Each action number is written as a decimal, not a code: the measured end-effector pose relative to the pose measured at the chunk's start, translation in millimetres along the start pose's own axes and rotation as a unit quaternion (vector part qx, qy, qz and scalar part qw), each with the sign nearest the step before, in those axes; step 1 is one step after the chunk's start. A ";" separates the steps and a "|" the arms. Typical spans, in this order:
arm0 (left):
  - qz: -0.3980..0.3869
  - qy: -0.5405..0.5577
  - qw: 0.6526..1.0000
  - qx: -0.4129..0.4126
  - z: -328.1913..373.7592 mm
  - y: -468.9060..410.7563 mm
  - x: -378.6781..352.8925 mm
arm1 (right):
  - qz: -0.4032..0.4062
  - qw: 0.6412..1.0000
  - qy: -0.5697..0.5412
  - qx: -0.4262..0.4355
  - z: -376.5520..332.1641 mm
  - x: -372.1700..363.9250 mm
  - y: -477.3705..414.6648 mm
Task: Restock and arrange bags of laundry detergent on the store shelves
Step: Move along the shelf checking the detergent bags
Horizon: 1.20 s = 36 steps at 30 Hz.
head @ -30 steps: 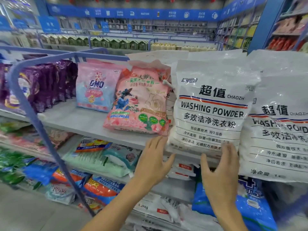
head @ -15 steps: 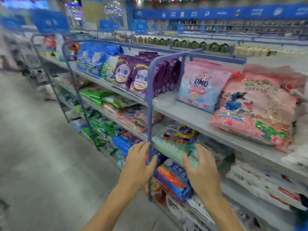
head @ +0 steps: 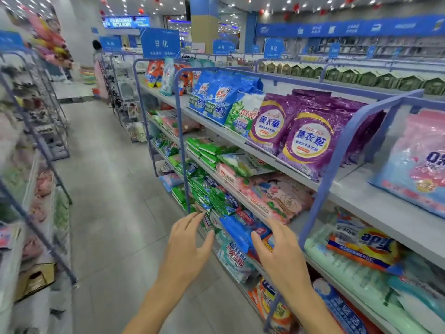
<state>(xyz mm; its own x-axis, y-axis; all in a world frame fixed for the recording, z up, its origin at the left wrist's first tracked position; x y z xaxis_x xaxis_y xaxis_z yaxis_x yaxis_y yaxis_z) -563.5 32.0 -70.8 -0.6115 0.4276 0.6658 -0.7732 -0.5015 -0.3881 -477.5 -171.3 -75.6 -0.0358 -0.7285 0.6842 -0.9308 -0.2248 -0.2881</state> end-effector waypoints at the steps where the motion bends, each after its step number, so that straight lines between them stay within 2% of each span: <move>1: 0.000 0.001 1.000 0.005 -9.6 -16.1 -0.8 | -0.007 1.000 -0.001 0.004 -4.5 -13.7 -16.4; 12: 0.006 -0.043 0.997 0.064 -127.7 -199.5 -4.2 | -0.062 0.997 -0.037 0.025 -74.4 -164.4 -205.0; 22: 0.031 -0.056 0.992 0.111 -269.4 -373.3 12.0 | -0.100 0.993 -0.028 0.058 -169.2 -309.7 -360.6; 29: 0.026 -0.046 0.994 0.100 -355.1 -504.5 37.5 | -0.094 0.993 -0.029 0.060 -248.6 -418.6 -466.0; 36: 0.008 -0.040 0.996 0.074 -419.8 -635.7 42.4 | -0.080 0.996 -0.023 0.039 -296.3 -509.3 -567.8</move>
<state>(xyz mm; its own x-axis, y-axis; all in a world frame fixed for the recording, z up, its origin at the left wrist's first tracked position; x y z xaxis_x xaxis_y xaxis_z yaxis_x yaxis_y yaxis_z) -168.4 684.6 -63.4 -0.6028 0.3599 0.7121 -0.7270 -0.6155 -0.3044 -38.5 519.1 -62.0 0.1295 -0.7078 0.6944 -0.8921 -0.3889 -0.2300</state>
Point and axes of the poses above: each hand's wrist, its own y-axis away from the middle knuckle, its own x-axis out of the back of the hand, z = x × y, the point moved 2 cm from there along -y, towards the middle knuckle, and after that the axes turned 7 degrees about z, right-handed, at the moved point
